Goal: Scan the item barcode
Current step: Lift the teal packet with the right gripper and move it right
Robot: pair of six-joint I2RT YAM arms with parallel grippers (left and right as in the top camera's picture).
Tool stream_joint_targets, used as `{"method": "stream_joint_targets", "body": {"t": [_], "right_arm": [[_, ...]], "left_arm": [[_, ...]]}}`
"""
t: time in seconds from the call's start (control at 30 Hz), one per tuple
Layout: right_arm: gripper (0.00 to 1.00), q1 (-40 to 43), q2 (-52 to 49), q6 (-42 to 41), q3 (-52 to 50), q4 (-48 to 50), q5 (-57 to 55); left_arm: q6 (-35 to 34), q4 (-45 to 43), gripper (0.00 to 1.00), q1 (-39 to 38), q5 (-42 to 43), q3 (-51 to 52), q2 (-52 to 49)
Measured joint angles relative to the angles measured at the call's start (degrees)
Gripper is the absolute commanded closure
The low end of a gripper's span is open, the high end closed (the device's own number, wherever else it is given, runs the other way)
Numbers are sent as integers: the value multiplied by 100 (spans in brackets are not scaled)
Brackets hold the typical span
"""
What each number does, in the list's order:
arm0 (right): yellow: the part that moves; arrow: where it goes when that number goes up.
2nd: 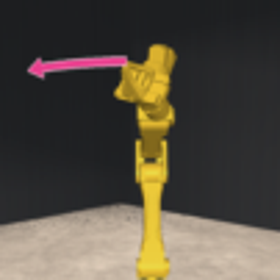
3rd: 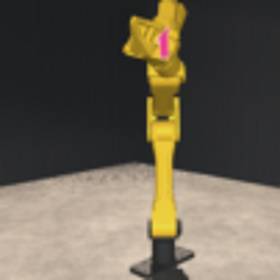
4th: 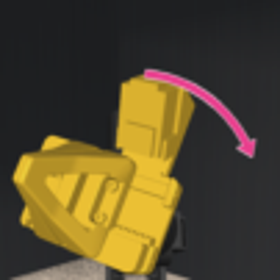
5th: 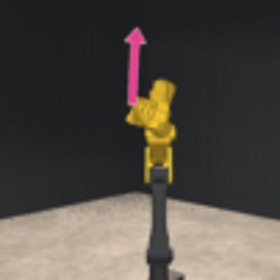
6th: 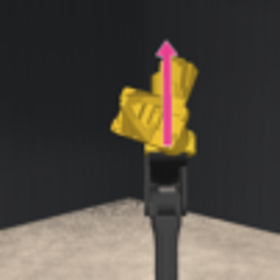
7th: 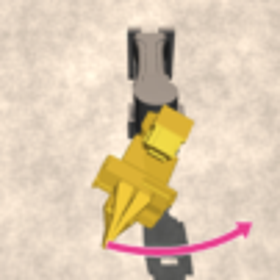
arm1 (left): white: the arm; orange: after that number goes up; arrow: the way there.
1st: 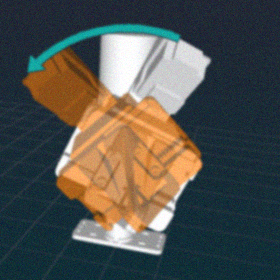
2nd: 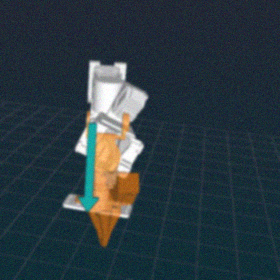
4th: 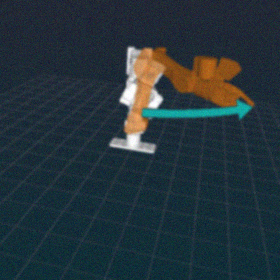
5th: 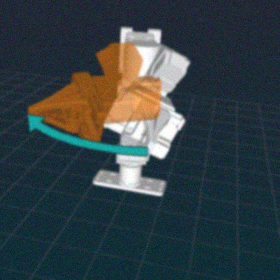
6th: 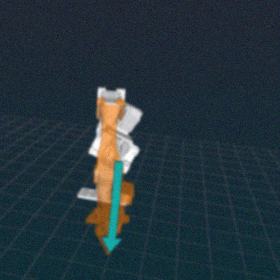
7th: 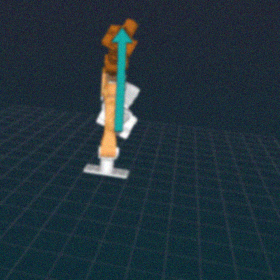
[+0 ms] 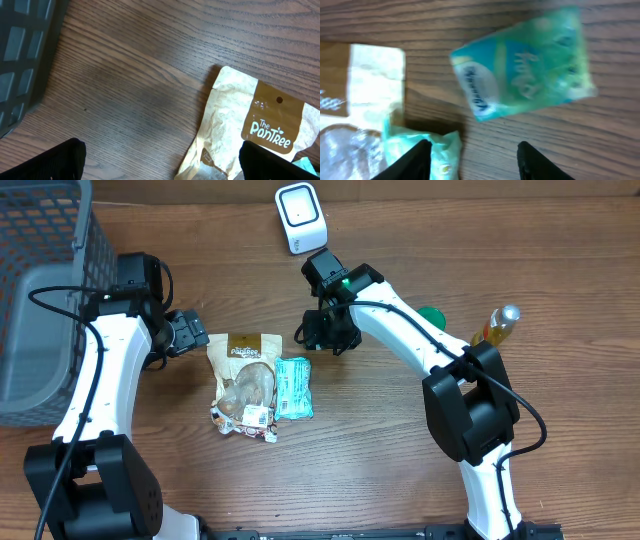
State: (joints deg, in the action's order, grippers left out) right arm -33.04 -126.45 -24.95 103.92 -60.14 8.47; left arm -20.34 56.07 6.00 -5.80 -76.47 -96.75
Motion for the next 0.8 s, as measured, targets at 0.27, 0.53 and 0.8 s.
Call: {"method": "stream_joint_targets", "body": {"t": [0.27,0.53,0.8], "right_arm": [[53,114,0,-1252,0,-133,-848],[51,299,0,-2444,0,-44,-997],[52,249,0,-3171,0,186,-1019]], "left_arm": [[0,0,0,0,0,0,0],[0,0,0,0,0,0,0],[0,0,0,0,0,0,0]]}}
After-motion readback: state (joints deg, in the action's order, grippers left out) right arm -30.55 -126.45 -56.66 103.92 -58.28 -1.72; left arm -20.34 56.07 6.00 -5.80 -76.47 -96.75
